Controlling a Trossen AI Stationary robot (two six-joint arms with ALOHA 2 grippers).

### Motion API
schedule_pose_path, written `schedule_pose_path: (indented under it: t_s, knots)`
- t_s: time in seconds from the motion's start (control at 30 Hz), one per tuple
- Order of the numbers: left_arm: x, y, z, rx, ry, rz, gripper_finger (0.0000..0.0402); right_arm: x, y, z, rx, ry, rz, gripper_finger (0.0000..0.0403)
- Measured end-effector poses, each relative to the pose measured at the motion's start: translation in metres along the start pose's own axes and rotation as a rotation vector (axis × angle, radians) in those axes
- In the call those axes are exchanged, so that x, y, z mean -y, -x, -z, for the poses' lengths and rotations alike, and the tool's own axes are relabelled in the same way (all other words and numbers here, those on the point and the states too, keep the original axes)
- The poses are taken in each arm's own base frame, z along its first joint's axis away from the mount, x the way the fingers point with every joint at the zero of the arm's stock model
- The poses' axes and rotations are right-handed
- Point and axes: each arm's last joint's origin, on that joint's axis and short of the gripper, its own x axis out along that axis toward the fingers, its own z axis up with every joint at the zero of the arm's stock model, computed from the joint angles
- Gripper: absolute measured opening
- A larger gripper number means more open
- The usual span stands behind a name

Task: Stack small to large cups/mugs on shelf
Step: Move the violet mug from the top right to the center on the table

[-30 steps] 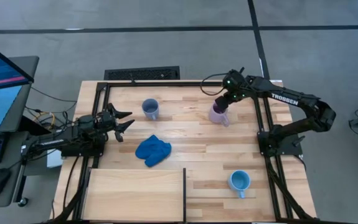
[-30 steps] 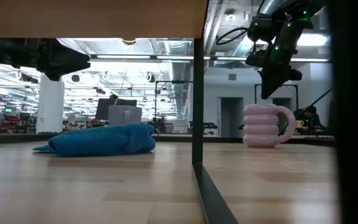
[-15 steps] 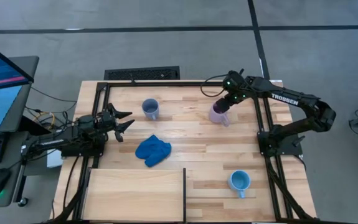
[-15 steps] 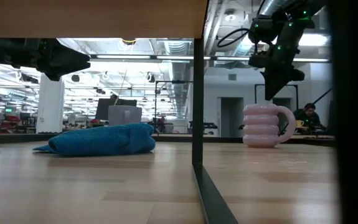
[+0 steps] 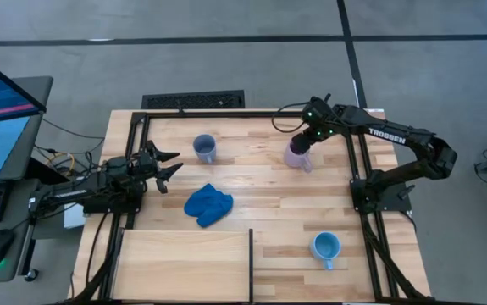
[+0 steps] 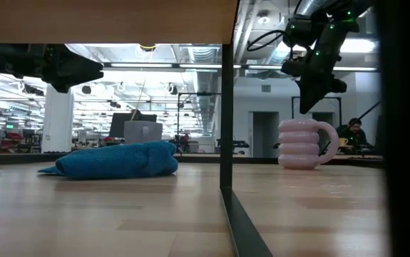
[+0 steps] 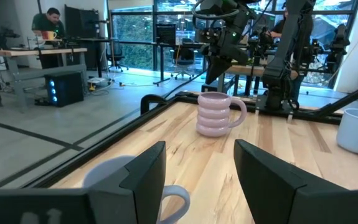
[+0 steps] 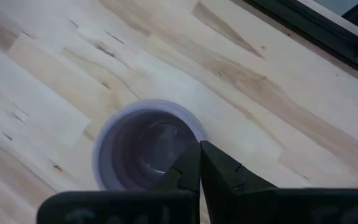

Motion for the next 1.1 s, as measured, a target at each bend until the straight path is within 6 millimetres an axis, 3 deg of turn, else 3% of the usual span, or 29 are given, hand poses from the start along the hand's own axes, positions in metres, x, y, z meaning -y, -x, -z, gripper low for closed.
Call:
schedule_pose_path:
  t_s: [0.63, 1.1]
  knots:
    - [0.0, 0.0, 0.0, 0.0, 0.0, 0.0, 0.018, -0.0008, 0.0, -0.0026, 0.028, 0.006, -0.008, 0.004]
    - [0.0, 0.0, 0.0, 0.0, 0.0, 0.0, 0.018, -0.0007, -0.0001, -0.0019, 0.021, 0.006, -0.006, 0.0175]
